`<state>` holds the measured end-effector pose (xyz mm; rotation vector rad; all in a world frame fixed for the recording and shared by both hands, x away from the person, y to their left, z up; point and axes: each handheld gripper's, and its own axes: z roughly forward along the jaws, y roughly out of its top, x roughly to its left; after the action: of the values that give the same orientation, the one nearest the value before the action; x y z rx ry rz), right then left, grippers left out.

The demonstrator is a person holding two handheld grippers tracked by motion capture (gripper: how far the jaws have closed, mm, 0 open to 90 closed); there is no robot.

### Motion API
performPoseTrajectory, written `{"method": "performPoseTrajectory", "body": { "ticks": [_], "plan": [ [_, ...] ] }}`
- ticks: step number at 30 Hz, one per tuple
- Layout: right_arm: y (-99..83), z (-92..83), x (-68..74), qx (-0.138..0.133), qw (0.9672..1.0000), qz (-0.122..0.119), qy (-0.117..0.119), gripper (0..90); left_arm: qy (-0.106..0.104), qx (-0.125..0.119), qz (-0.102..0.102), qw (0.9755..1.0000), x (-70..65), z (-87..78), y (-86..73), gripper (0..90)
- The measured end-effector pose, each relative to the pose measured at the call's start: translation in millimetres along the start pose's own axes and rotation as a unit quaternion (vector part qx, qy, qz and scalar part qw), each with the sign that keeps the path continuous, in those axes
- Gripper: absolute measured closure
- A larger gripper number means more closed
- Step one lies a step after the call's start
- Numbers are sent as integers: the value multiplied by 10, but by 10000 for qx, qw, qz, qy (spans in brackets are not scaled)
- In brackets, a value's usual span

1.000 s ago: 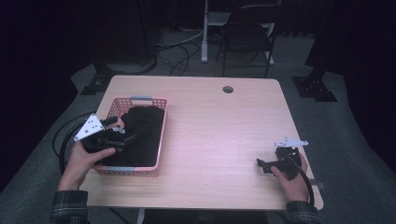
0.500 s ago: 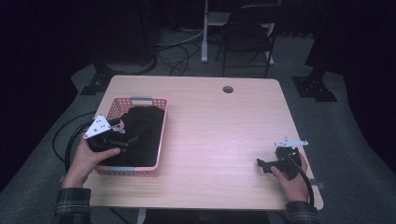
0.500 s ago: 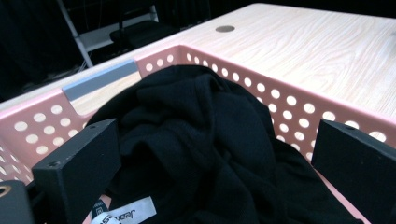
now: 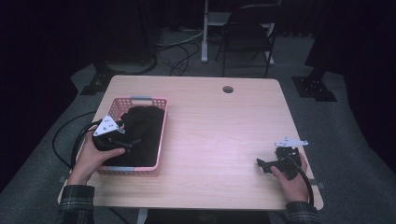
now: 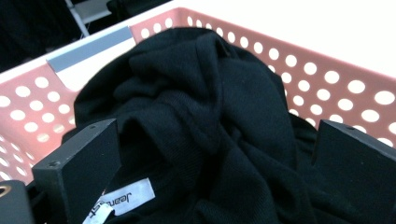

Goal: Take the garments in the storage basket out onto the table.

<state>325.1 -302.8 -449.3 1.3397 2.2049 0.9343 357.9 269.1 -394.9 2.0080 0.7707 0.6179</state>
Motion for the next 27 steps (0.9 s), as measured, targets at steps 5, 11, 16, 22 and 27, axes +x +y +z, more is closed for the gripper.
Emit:
{"method": "performPoseTrajectory", "body": {
  "ticks": [5, 11, 16, 22, 27],
  "plan": [
    [1, 1, 0, -3, 10000, 2, -3, 0, 36, 208, -15, 9998, -4, 36, 1, 11],
    [1, 2, 0, -3, 10000, 6, -7, 0, 57, 329, -48, 9994, -1, 65, 1, 11],
    [1, 2, 0, -3, 10000, 7, -7, 0, -35, 517, -48, 9986, 3, 119, -4, 11],
    [2, 2, 0, -2, 10000, 7, -8, 0, -50, 711, -21, 9975, 1, 177, -22, 11],
    [2, 2, 0, -2, 10000, 6, -8, 0, -60, 860, -61, 9963, 11, 207, -31, 12]
  ]
}}
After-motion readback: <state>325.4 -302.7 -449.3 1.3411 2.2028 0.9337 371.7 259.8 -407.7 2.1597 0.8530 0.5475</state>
